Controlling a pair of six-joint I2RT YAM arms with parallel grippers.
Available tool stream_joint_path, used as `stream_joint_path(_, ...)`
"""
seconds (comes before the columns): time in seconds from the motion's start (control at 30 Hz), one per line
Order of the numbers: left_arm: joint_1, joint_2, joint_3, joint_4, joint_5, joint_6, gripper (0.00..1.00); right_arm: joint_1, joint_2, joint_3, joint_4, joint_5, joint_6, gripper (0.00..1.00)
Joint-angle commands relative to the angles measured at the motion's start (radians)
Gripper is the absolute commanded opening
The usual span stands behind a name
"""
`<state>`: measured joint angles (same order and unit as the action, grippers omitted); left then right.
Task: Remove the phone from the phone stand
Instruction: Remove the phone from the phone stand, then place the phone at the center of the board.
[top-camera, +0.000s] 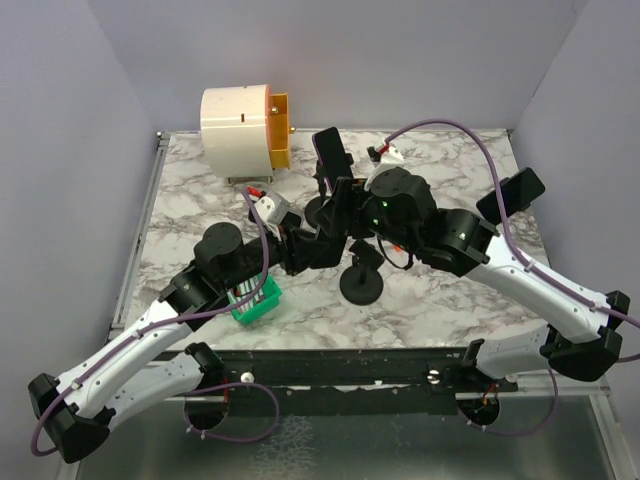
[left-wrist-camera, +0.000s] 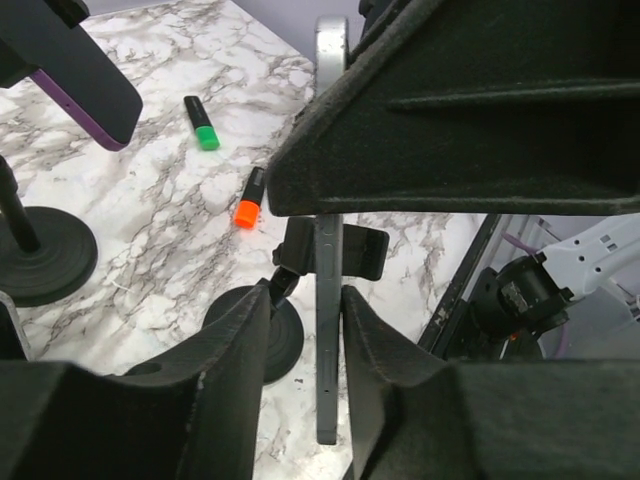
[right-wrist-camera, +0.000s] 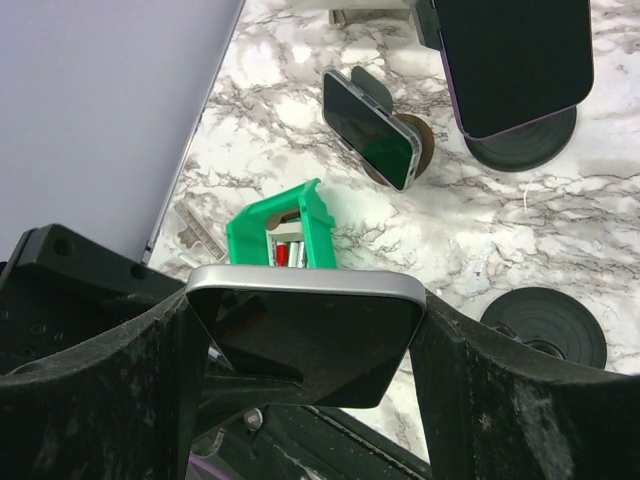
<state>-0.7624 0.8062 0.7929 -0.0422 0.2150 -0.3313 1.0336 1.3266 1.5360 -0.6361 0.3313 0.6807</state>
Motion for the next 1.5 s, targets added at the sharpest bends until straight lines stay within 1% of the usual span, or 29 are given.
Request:
stream_joint_path(0.0, -0.009, 0.007, 0.017, -0.001, -0.038, 0.020, 0.31, 0.002, 0.002, 0.009, 0.057, 0.019, 0.025, 0.00)
stream_joint_path(0.03, -0.010, 0.008, 0.015, -0.002, -0.038, 0.020, 0.29, 0.002, 0.001, 0.006, 0.058, 0.019, 0.024, 0.00)
stream_joint_path(0.1, -0.011, 0.008, 0.008, 0.004, -0.038, 0.018, 0.20, 0.002, 0.000, 0.002, 0.059, 0.015, 0.020, 0.00)
stream_joint_path(0.13, -0.011, 0.006, 0.002, 0.008, -0.041, 0.015, 0.14, 0.002, 0.000, 0.002, 0.060, 0.010, 0.018, 0.01)
stream_joint_path(0.17, -0.011, 0.004, -0.003, 0.013, -0.045, 0.013, 0.06, 0.002, 0.000, 0.001, 0.060, 0.001, 0.012, 0.05)
stream_joint_path(0.2, -0.011, 0.001, -0.006, 0.018, -0.048, 0.012, 0.00, 0.002, -0.003, -0.003, 0.066, -0.010, 0.007, 0.14)
stream_joint_path(0.23, -0.011, -0.001, -0.013, 0.021, -0.050, 0.010, 0.00, 0.002, -0.006, -0.008, 0.076, -0.023, -0.001, 0.24)
stream_joint_path(0.33, -0.011, -0.010, -0.020, 0.026, -0.061, 0.003, 0.00, 0.002, -0.023, -0.019, 0.086, -0.057, -0.018, 0.61)
stream_joint_path(0.37, -0.011, -0.014, -0.022, 0.026, -0.070, 0.001, 0.00, 0.002, -0.028, -0.022, 0.088, -0.070, -0.026, 0.71)
stream_joint_path(0.43, -0.011, -0.027, -0.029, 0.023, -0.095, -0.002, 0.00, 0.002, -0.039, -0.026, 0.085, -0.093, -0.040, 0.82)
stream_joint_path(0.5, -0.011, -0.042, -0.039, 0.022, -0.120, -0.008, 0.00, 0.001, -0.053, -0.034, 0.080, -0.108, -0.047, 0.90)
stream_joint_path(0.53, -0.011, -0.048, -0.044, 0.023, -0.133, -0.012, 0.00, 0.002, -0.060, -0.040, 0.079, -0.114, -0.050, 0.98)
stream_joint_path(0.57, -0.012, -0.054, -0.050, 0.021, -0.145, -0.017, 0.00, 0.002, -0.069, -0.044, 0.075, -0.118, -0.052, 1.00)
stream_joint_path(0.77, -0.011, -0.085, -0.073, -0.026, -0.187, -0.041, 0.00, 0.001, -0.141, -0.088, 0.068, -0.120, -0.078, 1.00)
stream_joint_path(0.9, -0.011, -0.124, -0.086, -0.122, -0.208, -0.084, 0.00, 0.002, -0.276, -0.197, 0.101, -0.091, -0.170, 1.00)
stream_joint_path(1.07, -0.011, -0.161, -0.142, -0.202, -0.189, -0.197, 0.00, 0.001, -0.454, -0.360, 0.142, -0.052, -0.241, 1.00)
stream_joint_path(1.23, -0.011, -0.122, -0.190, -0.227, -0.185, -0.313, 0.00, 0.002, -0.560, -0.477, 0.158, -0.002, -0.236, 1.00)
stream_joint_path(1.47, -0.035, -0.002, -0.218, -0.172, -0.200, -0.423, 0.00, 0.001, -0.609, -0.559, 0.192, 0.014, -0.219, 1.00)
